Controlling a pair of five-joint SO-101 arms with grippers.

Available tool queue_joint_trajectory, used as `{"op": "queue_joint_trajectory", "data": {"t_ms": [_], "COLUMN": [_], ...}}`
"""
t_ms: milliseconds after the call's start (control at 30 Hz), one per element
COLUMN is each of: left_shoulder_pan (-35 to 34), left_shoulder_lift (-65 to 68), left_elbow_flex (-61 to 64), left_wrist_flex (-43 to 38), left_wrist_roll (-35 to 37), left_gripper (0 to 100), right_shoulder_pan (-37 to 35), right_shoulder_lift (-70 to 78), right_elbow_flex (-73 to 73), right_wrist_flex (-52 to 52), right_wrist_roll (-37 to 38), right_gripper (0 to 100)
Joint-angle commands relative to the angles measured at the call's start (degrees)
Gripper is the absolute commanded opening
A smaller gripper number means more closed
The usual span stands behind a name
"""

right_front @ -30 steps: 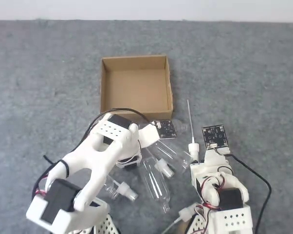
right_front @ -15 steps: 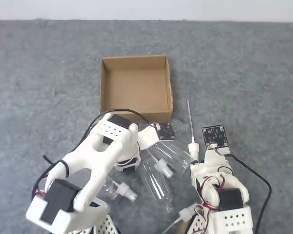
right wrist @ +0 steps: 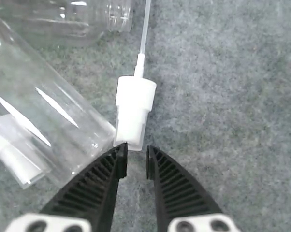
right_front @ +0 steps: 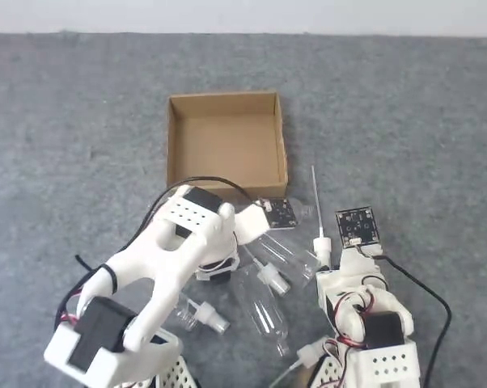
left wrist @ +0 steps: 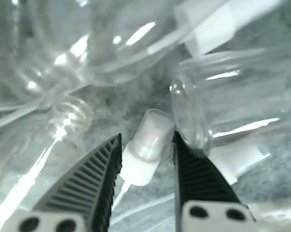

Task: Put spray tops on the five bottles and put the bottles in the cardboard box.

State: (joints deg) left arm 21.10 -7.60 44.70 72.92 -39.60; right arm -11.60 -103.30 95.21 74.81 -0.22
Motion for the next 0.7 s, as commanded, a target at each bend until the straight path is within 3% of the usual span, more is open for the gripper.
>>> {"op": "queue_joint_trajectory", "data": {"t_ms": [0,667], "left_shoulder_pan": [1.85,1.41], "left_shoulder_lift": [0.18,0.26], "left_elbow_flex": [-2.86,1.71], "left_wrist_flex": [0.53,-5.54], "left_wrist_roll": [0.97,-1.93], "left_gripper": [16,13], "right_shoulder_pan": [0.31,0.31], "right_shoulder_lift": [-0.66,-0.66], "right_elbow_flex": [1.23,1.23], "right_wrist_flex": [0.22,0.22], "right_wrist_roll": [-0.44,-0.44], "right_gripper": [4.4,4.4]}}
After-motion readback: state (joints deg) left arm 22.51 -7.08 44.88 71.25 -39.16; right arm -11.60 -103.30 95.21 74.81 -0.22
